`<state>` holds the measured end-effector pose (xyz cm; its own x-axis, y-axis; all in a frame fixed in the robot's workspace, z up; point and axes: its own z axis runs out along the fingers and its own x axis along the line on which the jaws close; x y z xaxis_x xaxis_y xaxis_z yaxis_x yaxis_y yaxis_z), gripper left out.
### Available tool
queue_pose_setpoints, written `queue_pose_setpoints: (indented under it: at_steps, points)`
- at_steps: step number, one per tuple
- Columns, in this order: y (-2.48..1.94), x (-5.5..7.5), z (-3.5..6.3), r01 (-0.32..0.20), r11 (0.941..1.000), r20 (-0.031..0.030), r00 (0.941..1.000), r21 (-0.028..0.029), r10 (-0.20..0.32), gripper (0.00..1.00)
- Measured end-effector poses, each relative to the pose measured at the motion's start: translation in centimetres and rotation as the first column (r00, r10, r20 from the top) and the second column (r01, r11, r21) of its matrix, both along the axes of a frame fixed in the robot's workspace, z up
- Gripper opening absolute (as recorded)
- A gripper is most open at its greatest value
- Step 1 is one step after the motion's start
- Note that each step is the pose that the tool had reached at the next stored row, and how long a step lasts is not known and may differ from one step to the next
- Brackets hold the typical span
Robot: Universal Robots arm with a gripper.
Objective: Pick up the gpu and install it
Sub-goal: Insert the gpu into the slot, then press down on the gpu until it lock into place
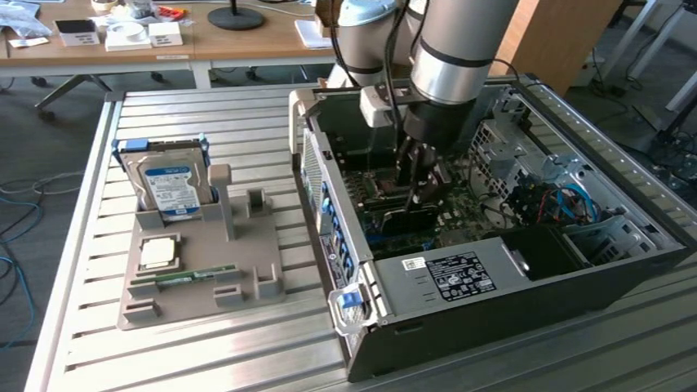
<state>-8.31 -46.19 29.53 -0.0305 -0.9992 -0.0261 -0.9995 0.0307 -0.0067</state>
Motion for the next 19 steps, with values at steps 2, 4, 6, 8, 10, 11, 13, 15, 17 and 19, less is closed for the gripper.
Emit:
queue_pose_setpoints:
  at_steps: [2, 4, 6, 8, 10, 11, 13, 15, 17, 19]
  points:
    - [0.00, 0.0, 0.55, 0.000, 1.0000, -0.0001, 1.0000, -0.0002, 0.000, 0.52]
    - [0.00, 0.0, 1.07, 0.000, 1.0000, 0.0000, 1.0000, -0.0001, 0.000, 0.52]
    - [0.01, 0.0, 1.52, 0.000, 1.0000, 0.0000, 1.0000, 0.0000, 0.000, 0.52]
    - [0.01, 0.0, 1.94, 0.000, 1.0000, 0.0000, 1.0000, 0.0000, 0.000, 0.52]
    - [0.01, 0.0, 2.33, 0.000, 1.0000, 0.0000, 1.0000, -0.0001, 0.000, 0.52]
    - [0.01, 0.0, 2.49, 0.000, 1.0000, 0.0000, 1.0000, -0.0001, 0.000, 0.52]
    - [0.01, 0.0, 2.68, 0.000, 1.0000, 0.0000, 1.0000, 0.0000, 0.000, 0.52]
    - [0.01, 0.0, 2.68, 0.000, 1.0000, 0.0001, 1.0000, 0.0002, 0.000, 0.52]
    - [0.01, 0.0, 2.69, 0.000, 1.0000, 0.0000, 1.0000, -0.0001, 0.000, 0.52]
    - [0.01, 0.0, 2.69, 0.000, 1.0000, 0.0000, 1.0000, 0.0000, 0.000, 0.52]
